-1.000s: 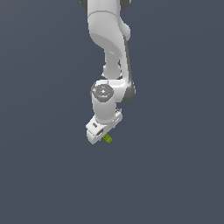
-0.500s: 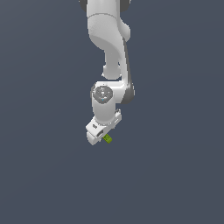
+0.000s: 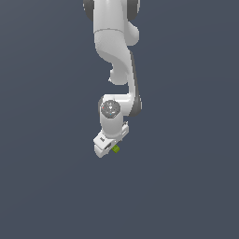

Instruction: Pick up the object and move it to a goal position.

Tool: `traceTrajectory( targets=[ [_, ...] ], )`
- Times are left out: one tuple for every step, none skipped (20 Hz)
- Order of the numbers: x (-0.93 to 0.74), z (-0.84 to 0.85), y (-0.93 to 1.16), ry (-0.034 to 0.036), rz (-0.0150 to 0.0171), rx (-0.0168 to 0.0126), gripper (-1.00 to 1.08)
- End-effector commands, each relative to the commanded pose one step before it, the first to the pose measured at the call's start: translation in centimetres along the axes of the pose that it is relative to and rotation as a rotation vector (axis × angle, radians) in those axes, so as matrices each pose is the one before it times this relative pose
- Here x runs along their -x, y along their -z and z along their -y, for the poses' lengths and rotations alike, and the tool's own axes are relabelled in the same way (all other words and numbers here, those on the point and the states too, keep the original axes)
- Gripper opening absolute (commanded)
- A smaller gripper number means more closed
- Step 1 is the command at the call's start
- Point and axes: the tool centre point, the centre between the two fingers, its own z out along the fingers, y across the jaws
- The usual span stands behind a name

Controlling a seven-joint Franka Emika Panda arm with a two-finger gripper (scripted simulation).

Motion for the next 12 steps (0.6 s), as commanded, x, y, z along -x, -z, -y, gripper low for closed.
traceTrajectory(
  targets=[
    [-0.047,-0.047,-0.659,0.00079,-0.0008,0.00104,1.0],
    [-0.018,-0.027,-0.112,0.0,0.0,0.0,1.0],
    [-0.021,-0.024,-0.052,0.0,0.0,0.0,1.0],
    [-0.01,-0.01,-0.011,0.0,0.0,0.0,1.0],
    [0.0,0.0,0.0,0.0,0.0,0.0,-1.0],
    [0.0,0.0,0.0,0.0,0.0,0.0,-1.0],
    [0.0,0.0,0.0,0.0,0.0,0.0,-1.0],
    [0.0,0.0,0.0,0.0,0.0,0.0,-1.0],
    [0.0,0.0,0.0,0.0,0.0,0.0,-1.0],
    [0.0,0.0,0.0,0.0,0.0,0.0,-1.0],
    [0.0,0.0,0.0,0.0,0.0,0.0,-1.0],
    [0.0,0.0,0.0,0.0,0.0,0.0,-1.0]
  ],
)
